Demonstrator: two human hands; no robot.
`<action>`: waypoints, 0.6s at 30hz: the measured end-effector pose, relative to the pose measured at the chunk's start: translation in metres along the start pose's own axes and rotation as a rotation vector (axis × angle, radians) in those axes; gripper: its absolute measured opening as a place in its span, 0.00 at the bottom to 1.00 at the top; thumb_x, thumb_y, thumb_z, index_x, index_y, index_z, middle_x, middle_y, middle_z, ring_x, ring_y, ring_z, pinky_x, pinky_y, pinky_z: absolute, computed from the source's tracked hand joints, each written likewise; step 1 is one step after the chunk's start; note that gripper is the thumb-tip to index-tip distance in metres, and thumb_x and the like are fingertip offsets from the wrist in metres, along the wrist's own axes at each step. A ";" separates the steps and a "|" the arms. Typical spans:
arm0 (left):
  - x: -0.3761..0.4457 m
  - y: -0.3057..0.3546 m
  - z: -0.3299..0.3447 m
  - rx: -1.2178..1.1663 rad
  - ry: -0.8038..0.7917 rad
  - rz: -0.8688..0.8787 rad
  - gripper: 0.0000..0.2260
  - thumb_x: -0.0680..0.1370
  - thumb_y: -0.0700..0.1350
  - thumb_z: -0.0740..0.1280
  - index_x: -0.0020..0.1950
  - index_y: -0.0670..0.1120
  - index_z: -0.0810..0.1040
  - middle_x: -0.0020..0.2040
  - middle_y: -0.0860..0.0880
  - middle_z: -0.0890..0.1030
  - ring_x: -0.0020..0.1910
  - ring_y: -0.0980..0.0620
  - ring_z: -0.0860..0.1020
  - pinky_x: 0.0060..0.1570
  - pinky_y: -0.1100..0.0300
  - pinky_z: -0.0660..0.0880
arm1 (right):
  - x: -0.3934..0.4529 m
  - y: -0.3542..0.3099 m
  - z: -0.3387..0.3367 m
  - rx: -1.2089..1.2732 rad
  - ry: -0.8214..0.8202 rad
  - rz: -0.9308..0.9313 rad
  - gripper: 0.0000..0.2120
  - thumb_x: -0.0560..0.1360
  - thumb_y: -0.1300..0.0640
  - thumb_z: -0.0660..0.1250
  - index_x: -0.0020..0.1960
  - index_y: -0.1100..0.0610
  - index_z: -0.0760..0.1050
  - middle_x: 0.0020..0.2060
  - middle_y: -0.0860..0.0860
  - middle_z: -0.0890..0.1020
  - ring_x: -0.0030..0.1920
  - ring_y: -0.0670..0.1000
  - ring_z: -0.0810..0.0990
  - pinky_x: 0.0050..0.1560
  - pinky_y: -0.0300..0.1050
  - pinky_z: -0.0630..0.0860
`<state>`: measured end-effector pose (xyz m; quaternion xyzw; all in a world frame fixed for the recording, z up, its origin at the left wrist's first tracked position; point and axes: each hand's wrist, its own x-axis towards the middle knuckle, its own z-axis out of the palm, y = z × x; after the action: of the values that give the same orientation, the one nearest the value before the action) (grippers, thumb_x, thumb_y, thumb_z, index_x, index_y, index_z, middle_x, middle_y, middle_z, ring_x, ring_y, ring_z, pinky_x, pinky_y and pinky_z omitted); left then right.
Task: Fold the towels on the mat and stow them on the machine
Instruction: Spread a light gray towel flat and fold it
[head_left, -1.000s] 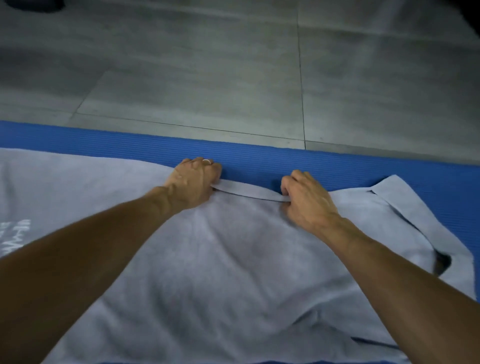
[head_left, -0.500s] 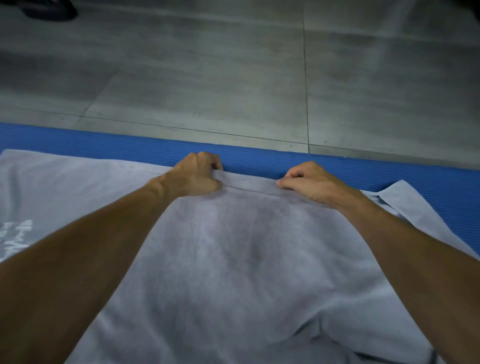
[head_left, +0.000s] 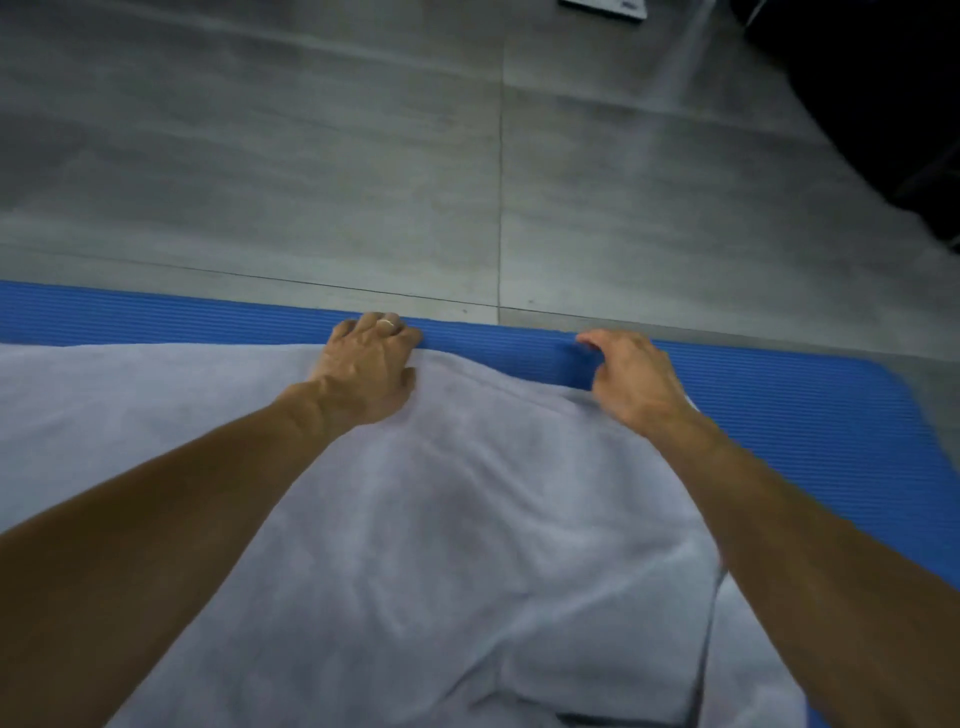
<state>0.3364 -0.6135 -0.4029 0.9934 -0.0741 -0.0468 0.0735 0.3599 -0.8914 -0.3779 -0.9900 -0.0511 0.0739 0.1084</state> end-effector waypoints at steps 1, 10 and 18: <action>0.006 0.021 0.003 -0.034 -0.002 0.052 0.21 0.79 0.49 0.61 0.73 0.48 0.67 0.70 0.46 0.69 0.71 0.45 0.64 0.70 0.50 0.57 | 0.000 0.024 -0.009 -0.062 -0.070 0.022 0.28 0.74 0.67 0.60 0.72 0.49 0.68 0.69 0.50 0.73 0.69 0.55 0.68 0.68 0.55 0.65; 0.047 0.134 0.023 -0.101 0.002 0.059 0.08 0.77 0.42 0.62 0.53 0.50 0.78 0.56 0.48 0.78 0.57 0.46 0.75 0.62 0.52 0.64 | 0.004 0.105 -0.011 0.244 -0.053 0.166 0.04 0.71 0.54 0.70 0.38 0.47 0.78 0.41 0.48 0.83 0.49 0.53 0.81 0.53 0.48 0.77; 0.053 0.171 0.015 -0.068 0.034 -0.016 0.20 0.78 0.48 0.63 0.70 0.47 0.69 0.66 0.45 0.71 0.65 0.44 0.69 0.65 0.49 0.65 | 0.014 0.102 0.001 0.302 0.069 0.287 0.24 0.76 0.50 0.66 0.69 0.55 0.67 0.66 0.57 0.70 0.65 0.60 0.70 0.63 0.55 0.71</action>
<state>0.3627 -0.7908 -0.3954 0.9916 -0.0634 -0.0329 0.1083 0.3824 -0.9885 -0.4038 -0.9616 0.1060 0.0614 0.2455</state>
